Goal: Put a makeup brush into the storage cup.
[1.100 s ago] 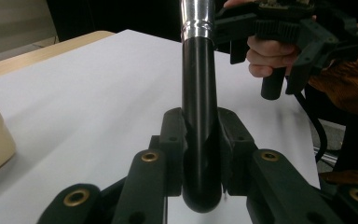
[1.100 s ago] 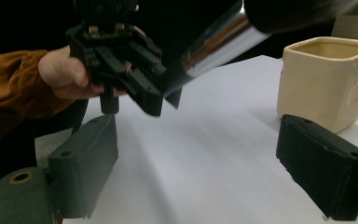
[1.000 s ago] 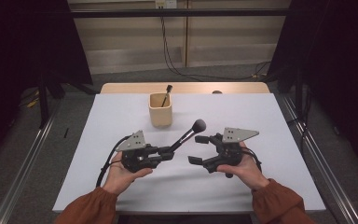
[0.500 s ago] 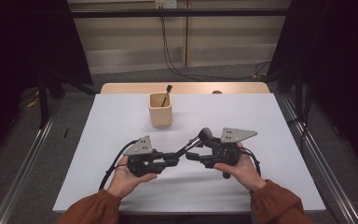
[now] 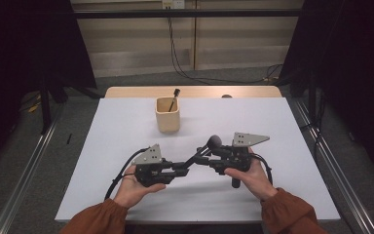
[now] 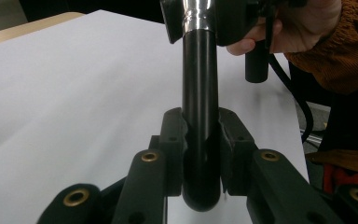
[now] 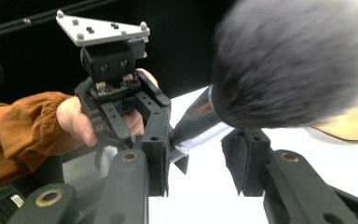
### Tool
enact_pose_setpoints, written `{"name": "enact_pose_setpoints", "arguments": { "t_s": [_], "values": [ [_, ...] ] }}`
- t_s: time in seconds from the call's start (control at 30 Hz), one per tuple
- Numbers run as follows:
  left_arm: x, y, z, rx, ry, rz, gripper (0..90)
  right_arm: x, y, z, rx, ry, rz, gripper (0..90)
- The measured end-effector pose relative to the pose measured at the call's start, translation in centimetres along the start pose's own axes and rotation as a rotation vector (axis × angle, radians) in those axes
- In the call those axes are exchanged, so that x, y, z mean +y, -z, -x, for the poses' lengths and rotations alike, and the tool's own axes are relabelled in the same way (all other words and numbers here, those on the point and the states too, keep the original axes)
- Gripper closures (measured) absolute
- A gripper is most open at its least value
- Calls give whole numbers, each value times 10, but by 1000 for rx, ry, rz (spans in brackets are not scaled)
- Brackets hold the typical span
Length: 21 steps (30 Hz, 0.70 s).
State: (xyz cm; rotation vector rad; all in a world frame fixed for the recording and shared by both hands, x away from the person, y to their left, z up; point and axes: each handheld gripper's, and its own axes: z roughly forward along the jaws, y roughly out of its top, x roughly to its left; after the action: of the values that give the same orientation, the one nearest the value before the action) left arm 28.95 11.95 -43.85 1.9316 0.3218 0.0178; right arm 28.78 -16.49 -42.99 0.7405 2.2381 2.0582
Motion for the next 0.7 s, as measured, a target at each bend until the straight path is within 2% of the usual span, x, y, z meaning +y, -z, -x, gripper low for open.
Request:
{"name": "enact_pose_setpoints", "arguments": {
  "t_s": [0.13, 0.23, 0.37, 0.43, 0.57, 0.63, 0.7],
  "values": [
    [0, -1, 0, 2, -2, -3, 743, 0, -1, 2, 15, -27, 13, 667],
    [-1, -3, 1, 6, -15, -18, 739, 1, -2, 2, 46, -51, 26, 699],
    [-2, -4, 1, 9, -16, -26, 732, 1, -2, 1, 64, -49, 19, 720],
    [-1, -3, 1, 16, -9, -14, 722, 1, -2, 2, 70, -53, 18, 721],
    [-1, -2, 0, 28, 6, -6, 639, 2, -1, 2, 68, -46, 15, 723],
    [-2, -3, 0, 32, 18, 0, 628, 2, 0, 2, 58, -38, 21, 723],
    [-3, -3, 0, 35, 23, -1, 573, 3, 1, 3, 47, -38, 26, 723]
  ]
}}
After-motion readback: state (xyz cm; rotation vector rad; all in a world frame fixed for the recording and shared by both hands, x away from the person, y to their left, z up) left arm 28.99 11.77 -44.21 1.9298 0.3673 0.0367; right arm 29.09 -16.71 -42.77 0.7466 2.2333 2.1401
